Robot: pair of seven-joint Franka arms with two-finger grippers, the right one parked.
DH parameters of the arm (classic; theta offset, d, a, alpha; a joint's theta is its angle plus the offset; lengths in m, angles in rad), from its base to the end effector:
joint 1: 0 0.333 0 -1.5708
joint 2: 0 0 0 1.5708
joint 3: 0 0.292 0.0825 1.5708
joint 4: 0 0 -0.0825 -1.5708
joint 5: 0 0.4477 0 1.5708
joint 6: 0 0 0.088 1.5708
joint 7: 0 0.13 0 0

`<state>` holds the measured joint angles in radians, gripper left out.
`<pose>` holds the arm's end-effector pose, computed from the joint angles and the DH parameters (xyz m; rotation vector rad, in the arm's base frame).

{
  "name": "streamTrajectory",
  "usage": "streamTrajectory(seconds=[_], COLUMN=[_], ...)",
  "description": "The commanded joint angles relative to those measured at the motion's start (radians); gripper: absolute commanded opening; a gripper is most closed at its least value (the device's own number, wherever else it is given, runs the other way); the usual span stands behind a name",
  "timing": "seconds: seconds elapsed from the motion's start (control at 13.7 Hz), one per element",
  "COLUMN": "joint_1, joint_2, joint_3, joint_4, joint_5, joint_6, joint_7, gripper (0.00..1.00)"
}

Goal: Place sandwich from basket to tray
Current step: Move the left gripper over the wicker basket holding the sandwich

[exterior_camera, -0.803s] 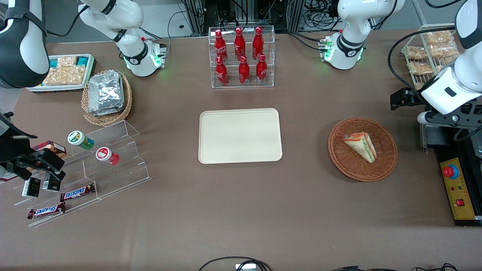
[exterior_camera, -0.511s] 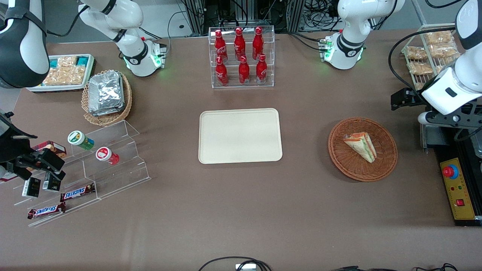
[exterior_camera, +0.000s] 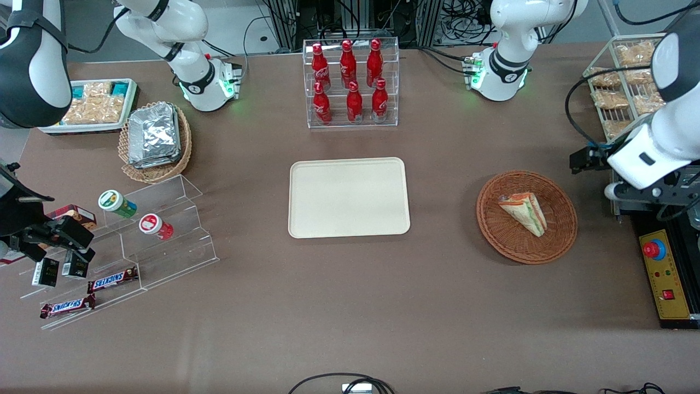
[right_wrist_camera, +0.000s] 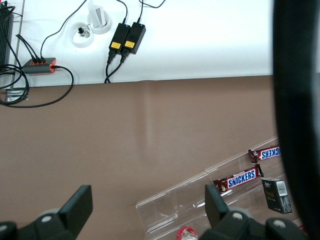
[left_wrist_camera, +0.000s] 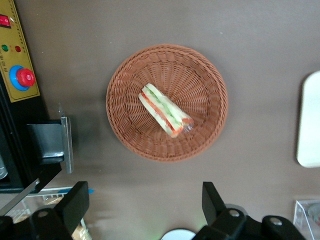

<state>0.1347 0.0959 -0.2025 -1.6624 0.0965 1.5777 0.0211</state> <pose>0.6280 -0.0269 0.4712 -3.0450 0.1509 0.2700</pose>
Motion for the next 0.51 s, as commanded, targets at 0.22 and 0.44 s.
streamTrajectory(seconds=[0.22, 0.44], joint_1=[0.022, 0.022], joint_2=[-0.045, -0.054], joint_3=[0.017, 0.017], joint_4=[-0.299, -0.408], joint_5=[0.008, -0.003], joint_6=[0.255, 0.373], joint_7=[-0.168, -0.280], gripper=[1.00, 1.00])
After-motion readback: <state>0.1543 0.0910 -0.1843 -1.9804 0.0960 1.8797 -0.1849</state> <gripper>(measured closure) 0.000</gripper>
